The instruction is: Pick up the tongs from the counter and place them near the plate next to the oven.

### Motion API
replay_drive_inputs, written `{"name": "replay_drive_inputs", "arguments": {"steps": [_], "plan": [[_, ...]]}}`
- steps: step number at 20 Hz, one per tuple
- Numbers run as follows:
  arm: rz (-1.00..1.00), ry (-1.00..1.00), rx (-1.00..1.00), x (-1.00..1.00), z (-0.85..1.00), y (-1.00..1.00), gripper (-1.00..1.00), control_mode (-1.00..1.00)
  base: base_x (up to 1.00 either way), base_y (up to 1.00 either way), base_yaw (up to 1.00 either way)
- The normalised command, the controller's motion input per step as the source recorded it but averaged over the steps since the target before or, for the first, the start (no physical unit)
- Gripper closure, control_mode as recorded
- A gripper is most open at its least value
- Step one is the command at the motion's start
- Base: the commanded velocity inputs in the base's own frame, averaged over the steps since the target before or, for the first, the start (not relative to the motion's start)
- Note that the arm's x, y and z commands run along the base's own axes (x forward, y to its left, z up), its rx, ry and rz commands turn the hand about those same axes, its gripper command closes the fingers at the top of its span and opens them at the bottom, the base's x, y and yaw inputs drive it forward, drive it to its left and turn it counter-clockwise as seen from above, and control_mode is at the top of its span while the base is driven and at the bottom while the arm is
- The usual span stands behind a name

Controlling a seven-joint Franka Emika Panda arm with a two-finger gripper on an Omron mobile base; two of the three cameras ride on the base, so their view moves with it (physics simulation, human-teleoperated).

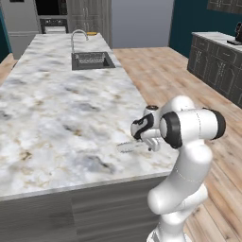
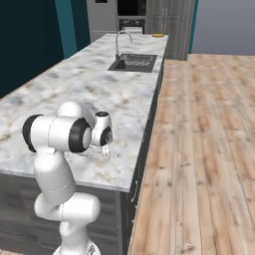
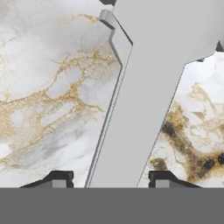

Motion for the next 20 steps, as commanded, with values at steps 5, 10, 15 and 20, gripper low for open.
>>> {"name": "replay_drive_inputs", "arguments": {"steps": [5,10,15,20], "plan": [[0.0,-0.13,0.0,-0.07,0.02,-0.1,1.0,-1.0,0.0,0.0,0.0],[0.0,-0.2,0.0,-0.43,0.3,-0.2,1.0,-1.0,0.0,0.0,0.0],[0.0,-0.14,0.0,-0.59,0.61,-0.02,1.0,-1.0,0.0,0.0,0.0],[0.0,-0.07,0.0,-0.5,0.94,0.0,1.0,-1.0,0.0,0.0,0.0]]}}
